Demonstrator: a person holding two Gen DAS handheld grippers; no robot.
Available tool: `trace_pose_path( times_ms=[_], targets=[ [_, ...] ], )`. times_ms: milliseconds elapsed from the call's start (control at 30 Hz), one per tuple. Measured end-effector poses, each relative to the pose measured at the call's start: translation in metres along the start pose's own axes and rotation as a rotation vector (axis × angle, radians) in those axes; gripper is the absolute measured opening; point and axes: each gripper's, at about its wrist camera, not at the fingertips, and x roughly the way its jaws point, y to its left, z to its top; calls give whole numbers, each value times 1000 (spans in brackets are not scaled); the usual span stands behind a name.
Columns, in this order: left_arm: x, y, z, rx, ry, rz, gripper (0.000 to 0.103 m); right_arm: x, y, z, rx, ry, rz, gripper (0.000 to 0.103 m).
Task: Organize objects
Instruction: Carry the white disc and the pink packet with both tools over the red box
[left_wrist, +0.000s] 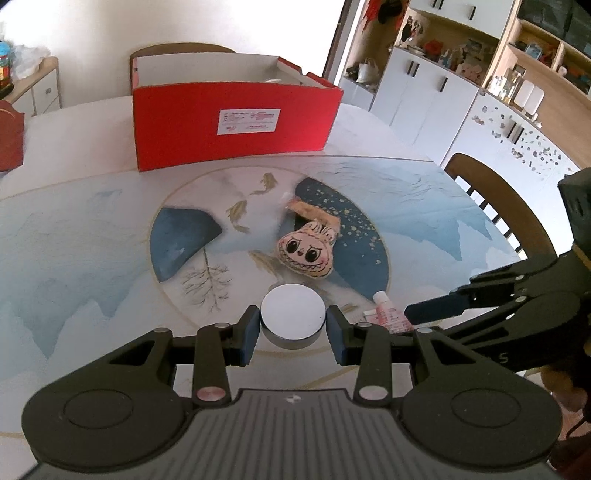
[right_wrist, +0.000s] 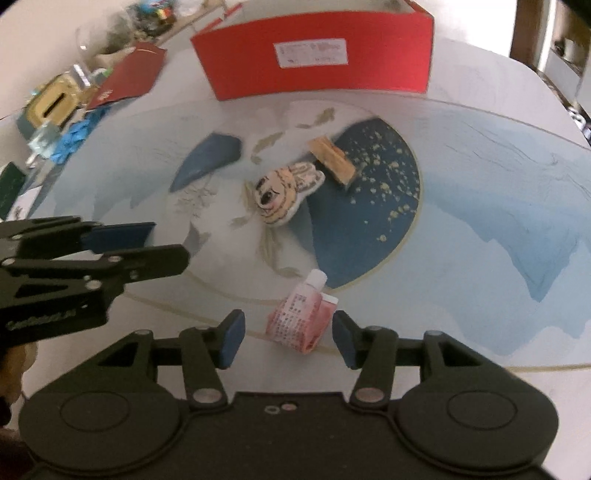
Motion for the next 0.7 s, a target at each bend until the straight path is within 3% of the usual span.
trace_pose_path(
  times_ms=[233,400,700],
  targets=[
    [1,5,-1,-21,4,4,38,5,5,2,-2,9,-64,48],
    [1,6,-1,-25,10,2,38,2,1,2,4,10,-62,27],
    [-3,8,1,-41,9,3,38,-27,-10,8,-5,-61,-14,24]
  ],
)
